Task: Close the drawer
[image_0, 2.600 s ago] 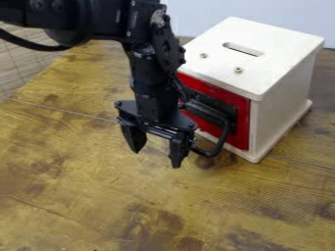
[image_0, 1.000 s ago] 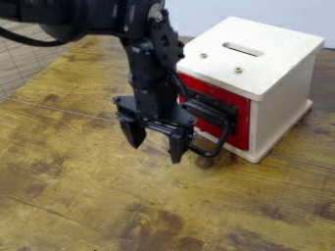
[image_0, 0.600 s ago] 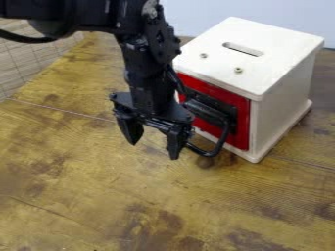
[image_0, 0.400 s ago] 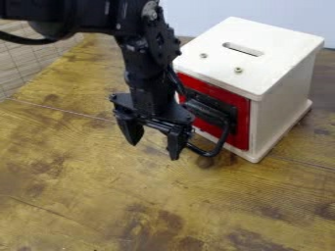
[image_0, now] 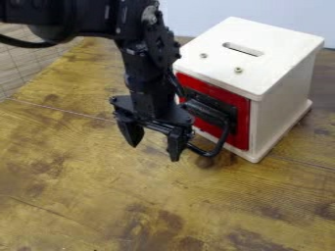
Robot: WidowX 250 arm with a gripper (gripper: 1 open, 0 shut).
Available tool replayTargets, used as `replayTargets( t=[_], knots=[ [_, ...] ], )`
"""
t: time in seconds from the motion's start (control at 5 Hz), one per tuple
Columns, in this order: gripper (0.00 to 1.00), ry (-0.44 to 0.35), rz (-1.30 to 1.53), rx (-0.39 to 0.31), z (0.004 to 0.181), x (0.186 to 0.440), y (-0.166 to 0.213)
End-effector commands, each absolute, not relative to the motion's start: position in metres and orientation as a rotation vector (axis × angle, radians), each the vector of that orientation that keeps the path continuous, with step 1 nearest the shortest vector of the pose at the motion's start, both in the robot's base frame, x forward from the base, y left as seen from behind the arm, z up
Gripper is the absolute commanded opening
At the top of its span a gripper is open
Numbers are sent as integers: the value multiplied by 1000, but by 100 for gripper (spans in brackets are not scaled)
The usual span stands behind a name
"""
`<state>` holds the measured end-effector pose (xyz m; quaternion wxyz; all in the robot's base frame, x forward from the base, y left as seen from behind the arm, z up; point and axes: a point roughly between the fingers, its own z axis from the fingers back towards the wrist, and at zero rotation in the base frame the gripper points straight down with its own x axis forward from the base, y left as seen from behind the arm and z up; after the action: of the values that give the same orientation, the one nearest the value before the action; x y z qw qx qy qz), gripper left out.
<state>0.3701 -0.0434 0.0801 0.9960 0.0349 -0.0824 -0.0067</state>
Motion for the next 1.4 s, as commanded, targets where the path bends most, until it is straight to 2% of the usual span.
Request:
replayTargets(
  t=[0.0,1.2],
  knots=[
    [100,-256,-6,66,110,373,-41],
    [100,-285,-2,56,110,374,-41]
  ],
)
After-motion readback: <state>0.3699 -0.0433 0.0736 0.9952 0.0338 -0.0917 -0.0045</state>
